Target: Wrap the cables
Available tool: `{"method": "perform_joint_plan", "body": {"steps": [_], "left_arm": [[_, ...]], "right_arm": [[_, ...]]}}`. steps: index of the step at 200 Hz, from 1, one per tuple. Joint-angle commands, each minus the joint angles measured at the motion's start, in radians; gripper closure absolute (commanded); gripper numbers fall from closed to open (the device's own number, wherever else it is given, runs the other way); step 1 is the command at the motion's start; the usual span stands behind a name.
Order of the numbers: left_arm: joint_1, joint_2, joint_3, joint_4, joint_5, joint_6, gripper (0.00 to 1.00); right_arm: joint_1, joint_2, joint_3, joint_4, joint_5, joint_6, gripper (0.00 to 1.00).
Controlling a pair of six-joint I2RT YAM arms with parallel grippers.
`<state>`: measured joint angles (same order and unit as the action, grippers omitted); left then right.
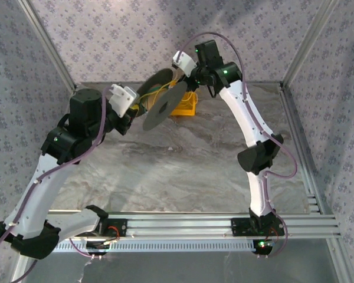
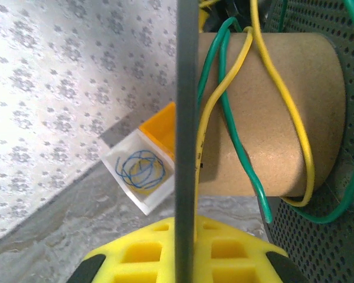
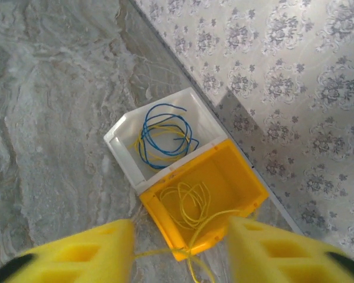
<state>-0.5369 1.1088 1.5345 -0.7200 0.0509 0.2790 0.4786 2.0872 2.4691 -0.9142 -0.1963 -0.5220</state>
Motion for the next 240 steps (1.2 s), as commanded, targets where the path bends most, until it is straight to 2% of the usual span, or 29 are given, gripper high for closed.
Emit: {"method": "perform_joint_plan", "body": {"steps": [1,32,72,107,137,147,158,169,205,240], "left_arm": [[-0.005,0.075,0.191,0.132,-0.037,-0.018,1.0],[-0.003,0.14,0.293,0.089,-0.033,-0.023,1.0],[-0.004,0.185,0.377,0.049,-0.04,-0.039,1.0],[-0.004,0.2,0.399,0.048,-0.036,-0.058,1.0],[-0.004,0.209,0.396,0.048,-0.025,-0.069,1.0],[-0.005,0.209,0.393,0.05,-0.018,-0.076,1.0],[-0.004,0.209,0.389,0.051,-0.01,-0.083,1.0],[-0.005,0.206,0.384,0.053,-0.009,-0.089,1.0],[-0.005,0.194,0.391,0.048,-0.015,-0.1,1.0],[-0.004,0.184,0.41,0.048,-0.015,-0.109,1.0]], "right_arm": [[-0.036,-0.089,-0.083,0.11,-0.033,0.039,0.24],[-0.145,-0.18,-0.218,0.217,-0.03,0.153,0.11],[-0.317,-0.302,-0.403,0.339,-0.052,0.32,0.05],[-0.412,-0.36,-0.497,0.392,-0.099,0.425,0.01],[-0.403,-0.377,-0.507,0.357,-0.214,0.339,0.0],[-0.36,-0.372,-0.481,0.298,-0.141,0.263,0.0],[-0.308,-0.365,-0.468,0.267,0.005,0.215,0.0],[-0.295,-0.36,-0.467,0.267,0.051,0.22,0.0],[-0.317,-0.42,-0.611,0.383,-0.151,0.237,0.01],[-0.321,-0.466,-0.741,0.423,-0.259,0.223,0.01]]}}
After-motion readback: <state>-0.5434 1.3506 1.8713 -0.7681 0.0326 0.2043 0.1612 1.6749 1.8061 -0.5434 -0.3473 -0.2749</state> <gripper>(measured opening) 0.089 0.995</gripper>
